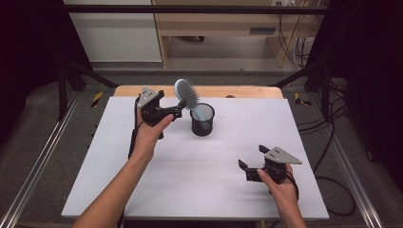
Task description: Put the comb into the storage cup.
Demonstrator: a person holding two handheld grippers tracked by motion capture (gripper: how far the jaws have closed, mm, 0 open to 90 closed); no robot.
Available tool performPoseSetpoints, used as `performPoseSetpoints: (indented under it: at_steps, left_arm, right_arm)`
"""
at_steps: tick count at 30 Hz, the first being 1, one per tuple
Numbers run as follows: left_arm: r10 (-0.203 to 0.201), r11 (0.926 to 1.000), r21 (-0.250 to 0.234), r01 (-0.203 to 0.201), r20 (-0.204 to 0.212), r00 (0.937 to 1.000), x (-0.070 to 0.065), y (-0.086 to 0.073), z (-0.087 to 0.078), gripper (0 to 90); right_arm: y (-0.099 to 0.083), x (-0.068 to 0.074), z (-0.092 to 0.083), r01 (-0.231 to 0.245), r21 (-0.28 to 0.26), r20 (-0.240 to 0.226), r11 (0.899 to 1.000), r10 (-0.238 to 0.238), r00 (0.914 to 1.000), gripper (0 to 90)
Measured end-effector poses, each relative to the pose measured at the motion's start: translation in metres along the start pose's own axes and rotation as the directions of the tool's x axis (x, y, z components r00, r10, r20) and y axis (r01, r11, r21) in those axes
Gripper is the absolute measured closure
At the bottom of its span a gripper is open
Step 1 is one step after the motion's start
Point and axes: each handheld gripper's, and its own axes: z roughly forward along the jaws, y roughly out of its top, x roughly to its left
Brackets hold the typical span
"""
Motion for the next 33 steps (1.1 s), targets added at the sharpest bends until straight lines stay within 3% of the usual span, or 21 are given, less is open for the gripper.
performPoseSetpoints:
  at_steps: [5, 7, 13, 18, 25, 33]
  left_arm:
    - [0.007, 1.0, 0.0, -0.007, 0.006, 1.0, 0.001, 0.004, -0.004, 1.7]
    - [0.009, 1.0, -0.004, -0.009, 0.011, 0.9999, 0.002, 0.006, -0.007, 1.7]
    - [0.007, 0.9999, -0.011, -0.007, 0.011, 0.9999, 0.01, 0.011, -0.016, 1.5]
    - [0.01, 0.9998, -0.019, -0.01, -0.003, 0.9999, 0.018, 0.013, -0.023, 1.5]
    - [0.008, 0.9992, -0.039, -0.009, -0.021, 0.9998, 0.027, 0.015, -0.034, 1.5]
    - [0.023, 0.9992, -0.032, -0.024, -0.032, 0.9992, 0.035, 0.016, -0.045, 1.5]
  right_arm:
    - [0.0, 0.004, -0.001, 0.016, -0.006, -0.002, 1.0, -0.016, 0.9999, 3.7]
    - [0.002, 0.004, -0.002, -0.005, -0.025, 0.0, 1.0, 0.005, 1.0, 4.2]
    - [0.011, 0.0, -0.01, -0.004, -0.051, 0.049, 0.999, 0.006, 0.9988, 4.3]
    - [0.001, -0.006, -0.018, -0.004, -0.088, 0.087, 0.996, 0.012, 0.9962, 3.9]
    - [-0.009, -0.016, -0.019, 0.0, -0.071, 0.108, 0.997, 0.008, 0.9942, 4.5]
    - [-0.009, -0.011, -0.015, 0.022, -0.051, 0.089, 0.998, -0.017, 0.9958, 4.1]
